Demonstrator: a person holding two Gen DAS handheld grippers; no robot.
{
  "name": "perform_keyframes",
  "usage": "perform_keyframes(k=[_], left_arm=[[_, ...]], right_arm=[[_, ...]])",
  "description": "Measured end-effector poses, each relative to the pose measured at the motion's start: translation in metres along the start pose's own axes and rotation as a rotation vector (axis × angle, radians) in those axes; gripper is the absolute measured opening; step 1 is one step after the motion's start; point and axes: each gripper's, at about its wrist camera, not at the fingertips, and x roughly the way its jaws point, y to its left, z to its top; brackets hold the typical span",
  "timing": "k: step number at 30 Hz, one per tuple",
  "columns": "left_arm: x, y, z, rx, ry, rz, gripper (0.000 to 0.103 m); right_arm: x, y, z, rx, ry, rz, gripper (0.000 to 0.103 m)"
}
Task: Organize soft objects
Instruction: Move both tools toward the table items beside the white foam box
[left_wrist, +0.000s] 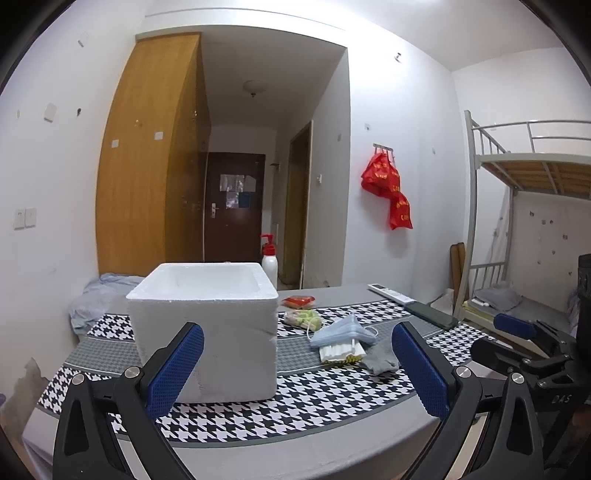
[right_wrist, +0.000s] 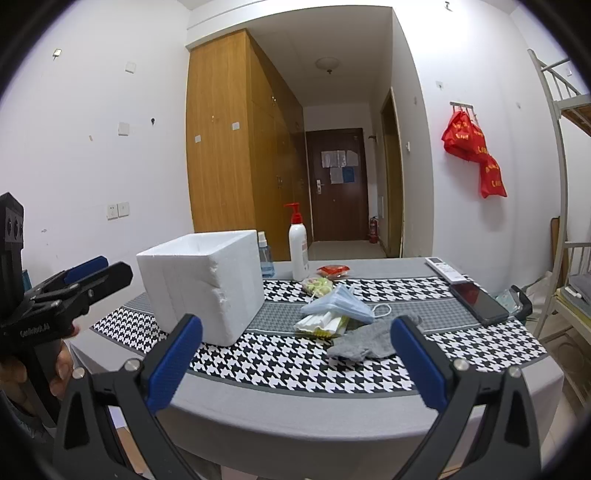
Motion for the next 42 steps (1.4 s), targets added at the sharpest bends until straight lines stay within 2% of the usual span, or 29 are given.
perform_keyframes(k=[24,42], left_arm=[[-0.0003,0.0006,0.0011,-0.002,0.024,-0.034,0.102],[0.0084,0.0043,0.0019,-0.007,0.033,-0.016,0.102]], right_arm=[[0.0006,0.0011,0.0022,-0.005,-0.016,-0.016,0.103],[0.0041,-0.0028,0.0011,0.005,-0.006,-0.018,0.103]])
